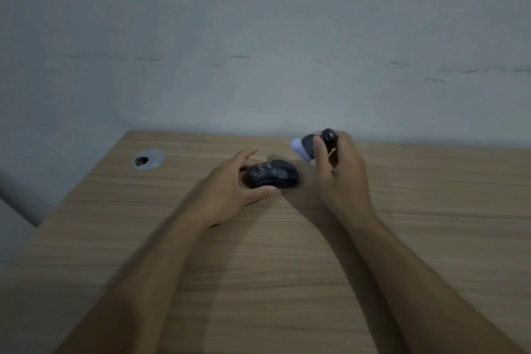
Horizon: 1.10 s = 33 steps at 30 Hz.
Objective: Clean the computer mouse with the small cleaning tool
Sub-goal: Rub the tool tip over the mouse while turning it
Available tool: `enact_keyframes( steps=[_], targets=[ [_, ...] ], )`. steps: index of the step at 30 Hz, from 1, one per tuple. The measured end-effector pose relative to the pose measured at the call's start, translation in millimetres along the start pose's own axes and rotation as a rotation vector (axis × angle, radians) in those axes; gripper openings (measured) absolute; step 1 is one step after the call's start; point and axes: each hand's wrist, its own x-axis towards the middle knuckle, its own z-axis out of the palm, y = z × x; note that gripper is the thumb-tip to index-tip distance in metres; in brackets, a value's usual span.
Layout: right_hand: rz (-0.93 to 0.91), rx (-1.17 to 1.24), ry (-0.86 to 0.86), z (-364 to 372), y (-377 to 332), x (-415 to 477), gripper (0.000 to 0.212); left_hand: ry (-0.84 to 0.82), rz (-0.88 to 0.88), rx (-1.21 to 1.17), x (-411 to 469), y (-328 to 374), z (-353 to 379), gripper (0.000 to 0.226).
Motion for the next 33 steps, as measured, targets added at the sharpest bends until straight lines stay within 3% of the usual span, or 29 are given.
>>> enact_keyframes(
  steps=[6, 9, 14, 18, 23, 28, 33],
  targets=[
    [-0.014, -0.092, -0.098, 6.7, -7.2, -16.1, 0.013, 0.108, 0.066, 0.119, 0.8, -5.1, 3.5, 0.065],
    [0.058, -0.131, -0.04, 7.0, -3.2, -11.5, 0.016, 0.138, 0.061, 0.15, 1.6, -4.6, 7.5, 0.065],
    [-0.048, -0.029, -0.051, 7.8, -18.6, -16.7, 0.013, 0.174, 0.068, 0.167, 2.6, -0.3, 9.1, 0.06],
    [0.096, -0.075, -0.03, 10.6, -8.2, -9.3, 0.014, 0.178, 0.052, 0.139, 1.2, 0.3, 10.5, 0.063],
    [-0.095, 0.011, -0.097, 8.9, -20.4, -15.4, 0.01, 0.169, 0.056, 0.116, 2.7, 1.7, 10.1, 0.06],
    [0.011, -0.051, -0.024, 14.0, -7.9, -6.8, 0.011, 0.174, 0.043, 0.087, 0.7, 0.6, 12.4, 0.064],
    [-0.145, 0.035, -0.118, 13.3, -23.3, -17.0, 0.015, 0.198, 0.036, 0.154, 1.0, 3.0, 12.2, 0.059]
  ],
)
